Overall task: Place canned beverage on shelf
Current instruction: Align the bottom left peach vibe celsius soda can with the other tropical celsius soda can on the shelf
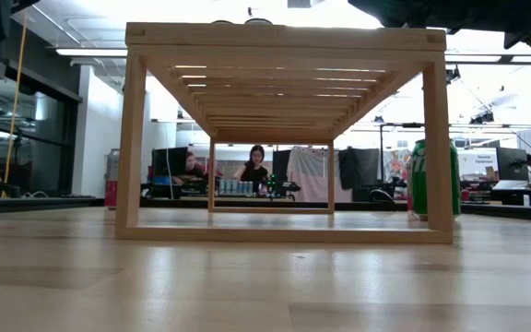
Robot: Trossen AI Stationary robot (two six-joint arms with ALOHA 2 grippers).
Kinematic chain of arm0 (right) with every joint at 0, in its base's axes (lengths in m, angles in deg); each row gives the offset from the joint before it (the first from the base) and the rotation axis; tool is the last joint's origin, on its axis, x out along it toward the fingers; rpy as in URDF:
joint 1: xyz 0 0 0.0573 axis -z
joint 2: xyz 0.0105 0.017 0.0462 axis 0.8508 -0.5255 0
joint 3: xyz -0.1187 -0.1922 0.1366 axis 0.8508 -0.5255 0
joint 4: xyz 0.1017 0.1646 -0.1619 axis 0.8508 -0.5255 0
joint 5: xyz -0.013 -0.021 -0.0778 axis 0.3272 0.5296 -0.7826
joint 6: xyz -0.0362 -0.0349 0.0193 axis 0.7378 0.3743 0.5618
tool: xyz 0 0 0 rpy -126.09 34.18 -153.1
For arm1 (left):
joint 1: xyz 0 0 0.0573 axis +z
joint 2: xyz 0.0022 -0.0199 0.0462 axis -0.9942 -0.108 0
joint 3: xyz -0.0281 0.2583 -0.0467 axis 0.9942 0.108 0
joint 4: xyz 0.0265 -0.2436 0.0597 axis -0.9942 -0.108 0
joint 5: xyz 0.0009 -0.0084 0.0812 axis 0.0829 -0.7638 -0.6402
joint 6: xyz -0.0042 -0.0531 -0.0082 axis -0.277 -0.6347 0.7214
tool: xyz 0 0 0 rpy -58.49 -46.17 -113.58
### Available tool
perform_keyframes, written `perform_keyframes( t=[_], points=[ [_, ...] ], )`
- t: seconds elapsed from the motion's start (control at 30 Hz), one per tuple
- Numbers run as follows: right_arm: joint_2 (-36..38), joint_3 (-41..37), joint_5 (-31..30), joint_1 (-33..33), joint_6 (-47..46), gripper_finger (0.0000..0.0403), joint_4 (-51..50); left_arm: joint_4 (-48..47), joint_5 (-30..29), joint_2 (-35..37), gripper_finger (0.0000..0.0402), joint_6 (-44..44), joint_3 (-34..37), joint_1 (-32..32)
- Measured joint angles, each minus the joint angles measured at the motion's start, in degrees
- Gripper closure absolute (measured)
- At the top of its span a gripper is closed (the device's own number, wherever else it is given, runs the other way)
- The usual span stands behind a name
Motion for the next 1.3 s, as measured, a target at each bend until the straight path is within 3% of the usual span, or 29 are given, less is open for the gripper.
perform_keyframes(
  t=[0.5, 0.7, 1.3],
  points=[
    [0.01, 0.00, 0.00, 0.01, -0.01, 0.0403, -0.13, -0.94, 0.34, -0.60, 0.0067, -0.43, -0.07, 0.00],
    [0.00, 0.00, 0.00, 0.00, -0.02, 0.0403, -0.13, -0.89, 3.34, -2.66, 0.0067, -0.43, -0.09, 0.00],
    [0.01, 0.00, 0.00, 0.01, -0.01, 0.0403, -0.13, -0.86, 2.69, -9.51, 0.0067, 3.87, -0.11, 2.44]
  ],
)
